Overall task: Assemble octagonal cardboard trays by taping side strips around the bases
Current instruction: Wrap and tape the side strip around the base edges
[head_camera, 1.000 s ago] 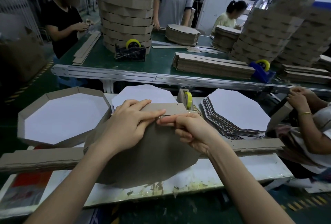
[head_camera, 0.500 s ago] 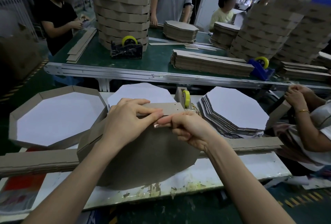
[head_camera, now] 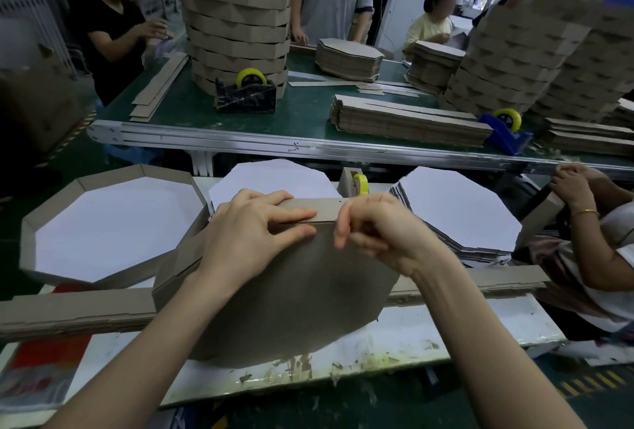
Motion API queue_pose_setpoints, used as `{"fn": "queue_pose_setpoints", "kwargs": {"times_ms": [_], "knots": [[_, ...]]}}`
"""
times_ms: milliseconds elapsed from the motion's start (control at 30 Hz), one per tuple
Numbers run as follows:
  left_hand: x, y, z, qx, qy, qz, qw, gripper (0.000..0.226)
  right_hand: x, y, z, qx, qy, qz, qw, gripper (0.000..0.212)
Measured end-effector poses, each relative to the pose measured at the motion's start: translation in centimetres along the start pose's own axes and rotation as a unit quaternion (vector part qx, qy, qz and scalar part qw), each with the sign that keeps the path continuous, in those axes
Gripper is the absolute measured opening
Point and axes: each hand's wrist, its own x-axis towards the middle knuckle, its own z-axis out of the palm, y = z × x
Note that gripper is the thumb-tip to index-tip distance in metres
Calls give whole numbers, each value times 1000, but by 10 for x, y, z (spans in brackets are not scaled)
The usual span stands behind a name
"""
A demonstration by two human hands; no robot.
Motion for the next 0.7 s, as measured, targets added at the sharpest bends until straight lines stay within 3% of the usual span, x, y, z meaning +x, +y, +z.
{"fn": "queue_pose_setpoints", "kwargs": {"times_ms": [100,300,400,533,700], "knots": [[-2,-1,0,32,-6,7,999,32,6,-12,-7,21,70,-68,995,47],[-6,-5,-4,139,-16,47,989,58,26,1,-12,-195,220,-125,948,33],[-8,-7,-9,220,-45,65,972,78,36,16,-20,-264,172,-73,946,24],[5,8,-1,297,-59,93,949,96,40,25,-29,-281,111,-40,952,28],[28,27,18,317,-94,111,937,92,39,27,-40,-250,56,-13,966,44]]}}
